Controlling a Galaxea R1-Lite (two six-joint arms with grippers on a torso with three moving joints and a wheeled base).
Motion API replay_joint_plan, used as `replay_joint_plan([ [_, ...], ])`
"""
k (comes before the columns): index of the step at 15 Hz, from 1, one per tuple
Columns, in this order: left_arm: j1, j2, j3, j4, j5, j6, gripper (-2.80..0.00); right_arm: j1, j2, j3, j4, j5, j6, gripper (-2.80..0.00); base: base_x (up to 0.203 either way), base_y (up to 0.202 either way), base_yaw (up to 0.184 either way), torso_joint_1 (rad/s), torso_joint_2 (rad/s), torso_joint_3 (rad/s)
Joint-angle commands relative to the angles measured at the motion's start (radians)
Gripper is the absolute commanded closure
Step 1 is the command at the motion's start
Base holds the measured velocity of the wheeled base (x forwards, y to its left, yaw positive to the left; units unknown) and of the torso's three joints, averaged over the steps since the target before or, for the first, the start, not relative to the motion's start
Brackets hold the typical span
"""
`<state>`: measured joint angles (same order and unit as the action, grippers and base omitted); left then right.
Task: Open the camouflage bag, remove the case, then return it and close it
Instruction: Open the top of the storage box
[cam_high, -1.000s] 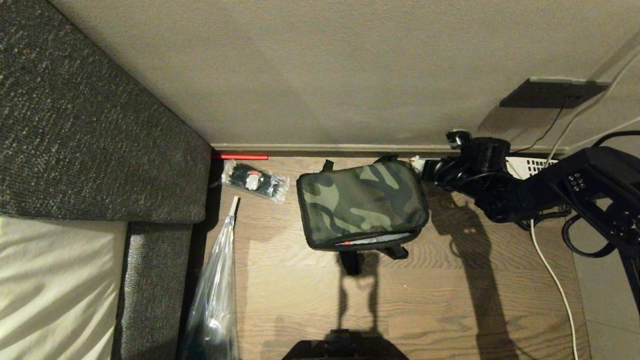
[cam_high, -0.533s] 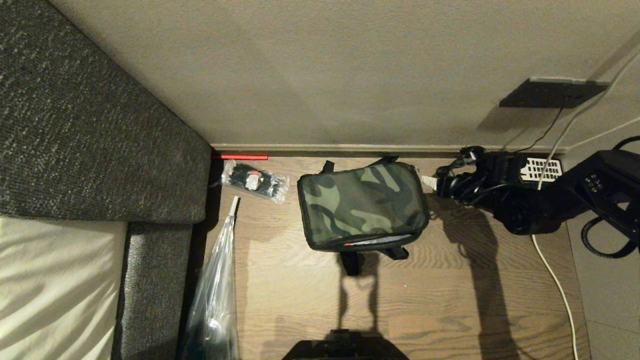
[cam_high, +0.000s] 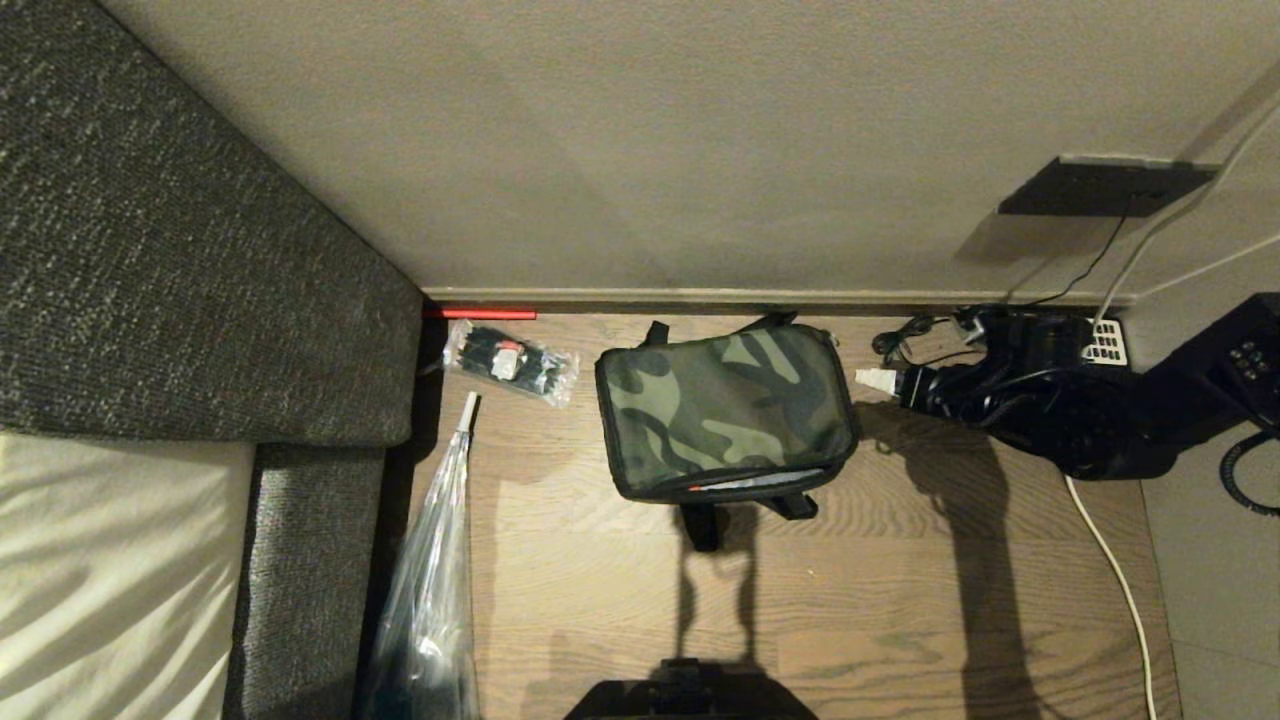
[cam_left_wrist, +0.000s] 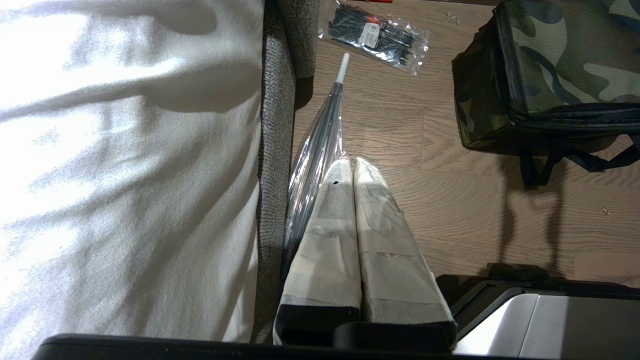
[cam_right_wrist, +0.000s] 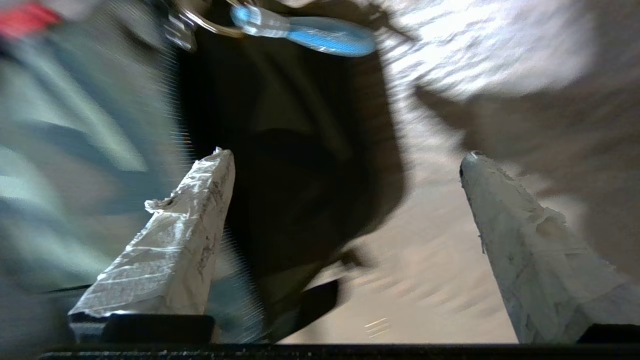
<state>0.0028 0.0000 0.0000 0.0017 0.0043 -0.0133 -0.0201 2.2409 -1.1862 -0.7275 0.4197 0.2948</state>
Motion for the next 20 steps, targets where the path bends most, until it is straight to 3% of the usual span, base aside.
replay_joint_plan([
  [1,0.0,0.001,0.001,0.0,0.0,-0.001,0.0,0.001,-0.053,0.002,0.02,0.056,0.158,-2.8,0.0,0.0,0.0,0.0,0.0,0.0],
  [3,0.0,0.002,0.002,0.0,0.0,-0.001,0.0,0.002,-0.07,0.0,0.02,0.137,0.281,-2.8,0.0,0.0,0.0,0.0,0.0,0.0],
  [4,0.0,0.001,0.001,0.0,0.0,-0.001,0.0,0.003,-0.073,0.004,0.014,0.16,0.29,-2.8,0.0,0.0,0.0,0.0,0.0,0.0],
  [14,0.0,0.001,0.001,0.0,0.0,-0.001,0.0,0.079,-0.016,-0.015,0.057,0.157,0.38,-2.8,0.0,0.0,0.0,0.0,0.0,0.0],
  [17,0.0,0.0,0.0,0.0,0.0,-0.001,0.0,0.099,-0.017,-0.034,0.058,0.161,0.519,-2.8,0.0,0.0,0.0,0.0,0.0,0.0],
  [20,0.0,0.0,0.001,0.0,0.0,-0.001,0.0,0.119,-0.019,-0.037,0.078,0.162,0.561,-2.8,0.0,0.0,0.0,0.0,0.0,0.0],
])
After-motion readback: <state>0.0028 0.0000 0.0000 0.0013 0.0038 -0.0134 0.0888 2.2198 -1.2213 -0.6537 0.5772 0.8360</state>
